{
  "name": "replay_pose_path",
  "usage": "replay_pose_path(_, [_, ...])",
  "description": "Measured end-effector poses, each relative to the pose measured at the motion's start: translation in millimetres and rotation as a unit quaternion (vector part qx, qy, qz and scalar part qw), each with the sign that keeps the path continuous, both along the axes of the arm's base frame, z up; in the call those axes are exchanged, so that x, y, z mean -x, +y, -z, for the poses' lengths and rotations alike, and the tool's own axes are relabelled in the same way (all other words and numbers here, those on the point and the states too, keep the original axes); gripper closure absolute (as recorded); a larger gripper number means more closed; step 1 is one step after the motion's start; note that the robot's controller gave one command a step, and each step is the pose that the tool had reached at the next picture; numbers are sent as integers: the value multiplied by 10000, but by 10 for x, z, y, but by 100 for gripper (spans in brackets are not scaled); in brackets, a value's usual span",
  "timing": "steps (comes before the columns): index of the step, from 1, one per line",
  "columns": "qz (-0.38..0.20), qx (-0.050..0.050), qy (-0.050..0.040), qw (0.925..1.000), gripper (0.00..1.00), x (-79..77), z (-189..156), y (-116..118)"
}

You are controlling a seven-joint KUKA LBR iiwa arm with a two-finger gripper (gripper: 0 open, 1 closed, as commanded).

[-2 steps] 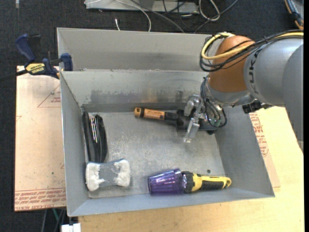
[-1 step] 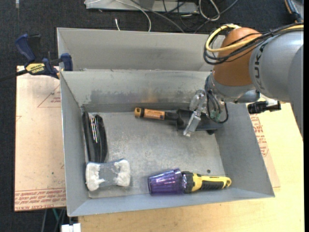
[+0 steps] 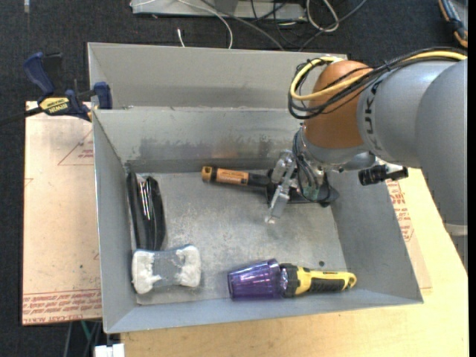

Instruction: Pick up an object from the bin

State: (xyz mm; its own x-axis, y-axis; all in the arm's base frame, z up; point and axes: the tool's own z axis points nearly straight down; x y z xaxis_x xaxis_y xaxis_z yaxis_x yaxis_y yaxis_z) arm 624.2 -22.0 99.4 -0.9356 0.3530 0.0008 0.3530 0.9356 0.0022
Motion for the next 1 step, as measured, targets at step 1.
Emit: replay_pose_path(1, [549,4,-71,9985,0,-95,294,-68])
